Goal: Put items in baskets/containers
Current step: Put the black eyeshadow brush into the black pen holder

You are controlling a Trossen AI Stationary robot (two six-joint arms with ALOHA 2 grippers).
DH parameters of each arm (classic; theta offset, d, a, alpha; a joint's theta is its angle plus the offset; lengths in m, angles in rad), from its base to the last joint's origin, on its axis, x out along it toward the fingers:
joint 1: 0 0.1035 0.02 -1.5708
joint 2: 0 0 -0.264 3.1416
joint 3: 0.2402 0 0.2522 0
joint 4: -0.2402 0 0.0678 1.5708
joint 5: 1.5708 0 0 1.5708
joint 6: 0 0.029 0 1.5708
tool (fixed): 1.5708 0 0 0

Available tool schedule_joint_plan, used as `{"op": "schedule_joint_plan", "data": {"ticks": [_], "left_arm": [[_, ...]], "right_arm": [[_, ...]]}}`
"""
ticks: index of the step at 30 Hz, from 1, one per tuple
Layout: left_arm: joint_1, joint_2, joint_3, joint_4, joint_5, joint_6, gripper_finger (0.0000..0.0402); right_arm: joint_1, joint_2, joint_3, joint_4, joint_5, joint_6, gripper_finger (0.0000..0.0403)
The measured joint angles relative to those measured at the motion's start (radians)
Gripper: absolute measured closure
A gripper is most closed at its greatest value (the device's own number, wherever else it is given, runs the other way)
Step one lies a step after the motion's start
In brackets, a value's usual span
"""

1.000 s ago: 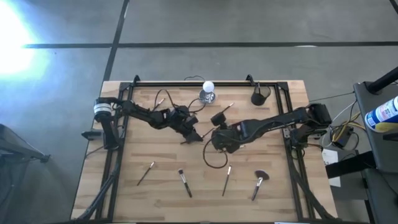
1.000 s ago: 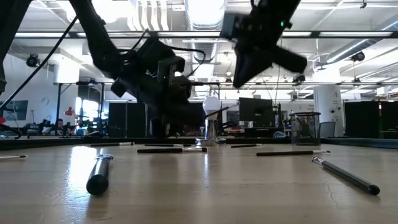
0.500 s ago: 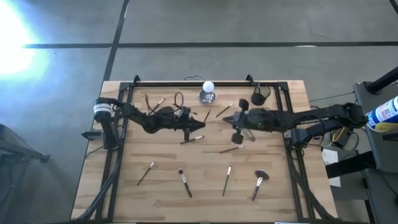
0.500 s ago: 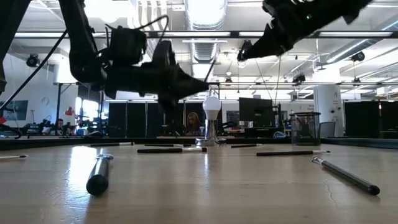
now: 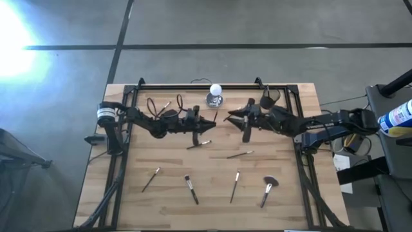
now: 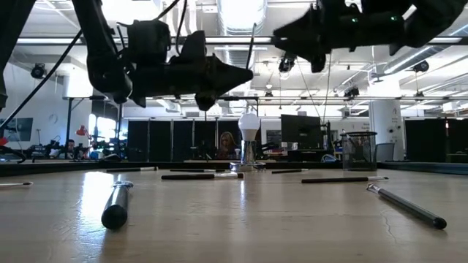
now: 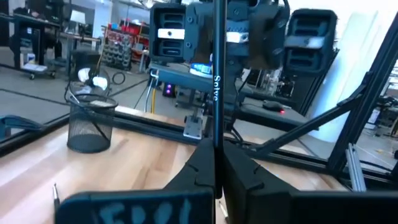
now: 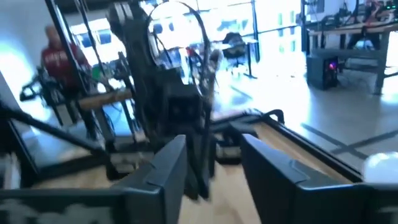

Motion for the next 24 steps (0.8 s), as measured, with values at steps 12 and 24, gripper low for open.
{"op": "schedule_joint_plan", "data": {"ticks": [12,24], "left_arm": [[-0.011,0.000,0.013,-0.014,0.000,0.044,0.0397],[-0.011,0.000,0.011,-0.030,-0.004,0.039,0.0382]], "right_arm": [[-0.010,0.253,0.164,0.177,-0.022,0.033,0.0230],[-0.009,0.235,0.179,0.147,-0.040,-0.007,0.0387]]}}
